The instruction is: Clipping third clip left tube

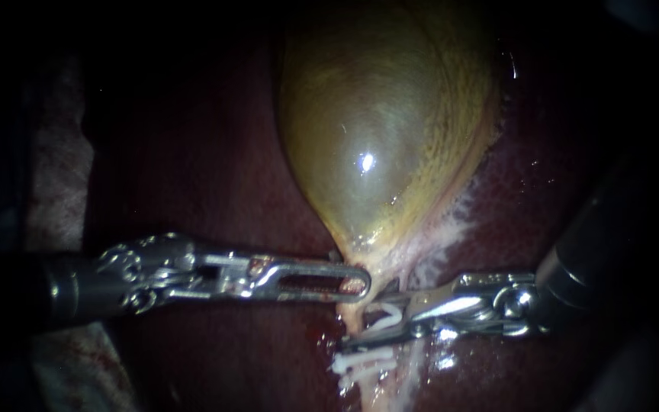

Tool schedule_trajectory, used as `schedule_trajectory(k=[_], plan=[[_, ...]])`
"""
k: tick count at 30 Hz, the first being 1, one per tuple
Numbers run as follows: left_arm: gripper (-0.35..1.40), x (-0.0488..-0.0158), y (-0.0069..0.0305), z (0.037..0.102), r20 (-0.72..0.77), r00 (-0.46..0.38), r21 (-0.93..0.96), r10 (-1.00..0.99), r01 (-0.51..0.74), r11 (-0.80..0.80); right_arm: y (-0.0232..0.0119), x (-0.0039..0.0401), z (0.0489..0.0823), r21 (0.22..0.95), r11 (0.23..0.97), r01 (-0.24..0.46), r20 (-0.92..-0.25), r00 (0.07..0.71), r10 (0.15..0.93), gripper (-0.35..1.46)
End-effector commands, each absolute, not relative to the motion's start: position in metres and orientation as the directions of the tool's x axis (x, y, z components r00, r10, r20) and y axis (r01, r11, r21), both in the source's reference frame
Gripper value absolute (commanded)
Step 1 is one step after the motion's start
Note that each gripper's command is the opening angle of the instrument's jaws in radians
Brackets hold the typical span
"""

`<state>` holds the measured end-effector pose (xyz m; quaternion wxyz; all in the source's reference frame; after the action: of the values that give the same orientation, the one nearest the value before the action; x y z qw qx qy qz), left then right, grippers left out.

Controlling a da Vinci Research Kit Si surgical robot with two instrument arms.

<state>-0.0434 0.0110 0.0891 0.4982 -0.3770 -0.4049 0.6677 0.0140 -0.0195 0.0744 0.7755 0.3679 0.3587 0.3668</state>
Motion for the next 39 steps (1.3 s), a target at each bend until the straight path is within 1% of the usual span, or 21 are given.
schedule_trajectory(k=[1,5,13,20,31,39], plan=[[-0.35,-0.0434,0.011,0.0891,-0.1,-0.22,-0.916,0.97,-0.36,-0.176,-0.0195,0.0141,0.0742,0.836,0.458,-0.304,-0.284,0.474,0.834,0.53],[-0.35,-0.0434,0.011,0.0891,-0.1,-0.219,-0.916,0.97,-0.36,-0.176,-0.0193,0.0141,0.0741,0.84,0.446,-0.308,-0.278,0.463,0.842,0.51],[-0.35,-0.0434,0.011,0.0891,-0.1,-0.219,-0.916,0.971,-0.36,-0.176,-0.0194,0.0142,0.0741,0.857,0.409,-0.314,-0.262,0.418,0.87,0.48],[-0.35,-0.0435,0.011,0.0891,-0.1,-0.219,-0.916,0.971,-0.36,-0.176,-0.0197,0.0149,0.0738,0.86,0.398,-0.319,-0.256,0.404,0.878,0.49],[-0.35,-0.0435,0.011,0.0891,-0.1,-0.219,-0.916,0.971,-0.36,-0.176,-0.0198,0.0159,0.0739,0.864,0.395,-0.313,-0.27,0.375,0.887,0.49],[-0.35,-0.0435,0.011,0.0891,-0.1,-0.219,-0.916,0.971,-0.36,-0.176,-0.0203,0.0158,0.0732,0.874,0.369,-0.316,-0.247,0.365,0.898,0.48]])
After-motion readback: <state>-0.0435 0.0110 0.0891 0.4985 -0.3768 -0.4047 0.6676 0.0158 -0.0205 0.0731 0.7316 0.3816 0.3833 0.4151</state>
